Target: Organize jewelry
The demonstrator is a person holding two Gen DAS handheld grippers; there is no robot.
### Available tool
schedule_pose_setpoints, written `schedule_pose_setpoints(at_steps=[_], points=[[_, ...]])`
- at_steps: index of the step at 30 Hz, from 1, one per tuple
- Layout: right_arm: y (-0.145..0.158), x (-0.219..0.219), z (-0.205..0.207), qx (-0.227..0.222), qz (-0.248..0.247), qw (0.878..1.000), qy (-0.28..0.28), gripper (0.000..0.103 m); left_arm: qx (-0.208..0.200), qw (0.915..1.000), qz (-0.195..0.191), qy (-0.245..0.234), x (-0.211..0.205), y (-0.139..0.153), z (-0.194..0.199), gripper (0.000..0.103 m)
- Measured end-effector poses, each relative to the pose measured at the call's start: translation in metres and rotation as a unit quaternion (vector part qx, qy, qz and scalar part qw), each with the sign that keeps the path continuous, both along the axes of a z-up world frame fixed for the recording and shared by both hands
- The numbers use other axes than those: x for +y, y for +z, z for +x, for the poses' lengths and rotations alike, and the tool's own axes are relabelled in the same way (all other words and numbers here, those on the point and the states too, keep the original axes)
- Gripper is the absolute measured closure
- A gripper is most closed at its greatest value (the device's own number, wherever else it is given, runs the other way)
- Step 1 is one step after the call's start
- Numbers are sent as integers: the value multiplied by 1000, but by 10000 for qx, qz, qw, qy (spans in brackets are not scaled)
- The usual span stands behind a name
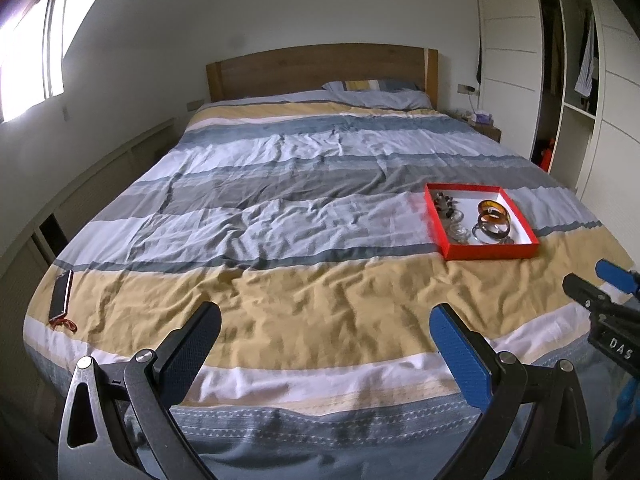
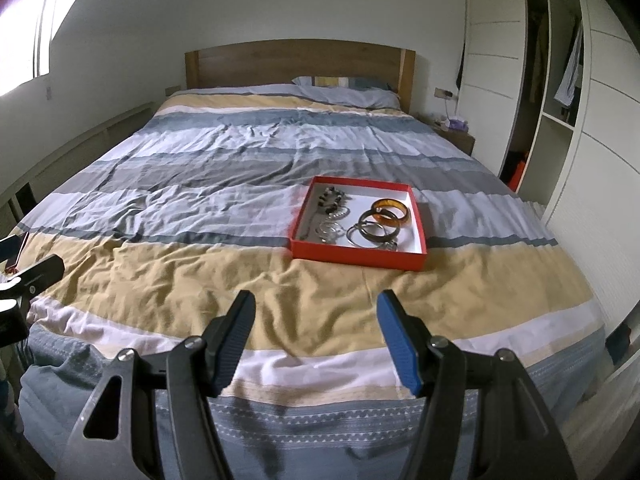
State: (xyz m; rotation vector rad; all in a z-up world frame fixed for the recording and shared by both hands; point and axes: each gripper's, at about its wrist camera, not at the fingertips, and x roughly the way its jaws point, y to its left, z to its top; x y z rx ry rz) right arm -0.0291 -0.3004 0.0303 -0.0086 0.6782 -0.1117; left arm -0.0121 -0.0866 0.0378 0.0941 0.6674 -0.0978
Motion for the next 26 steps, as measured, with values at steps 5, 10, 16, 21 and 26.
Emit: schedule_pose_setpoints(at_steps=[5,10,16,21,26], points=[[-7,-12,7,130,-1,9999,-29,42,-2,10000,-23,50,-13,0,7,1],[-10,-19,12,188,-59,9998,-58,42,0,10000,-31,66,-18,0,11,1],[-8,-22,15,194,-160,9997,-42,42,4,10000,-36,76,-21,-1,14,1],[-5,-21,18,191,-190,9996,5,42,-1,10000,-31,80,-22,0,15,1],[-4,-19,21,222,-204,9995,42,42,-2,9999,-43,99,-22,-1,17,1]])
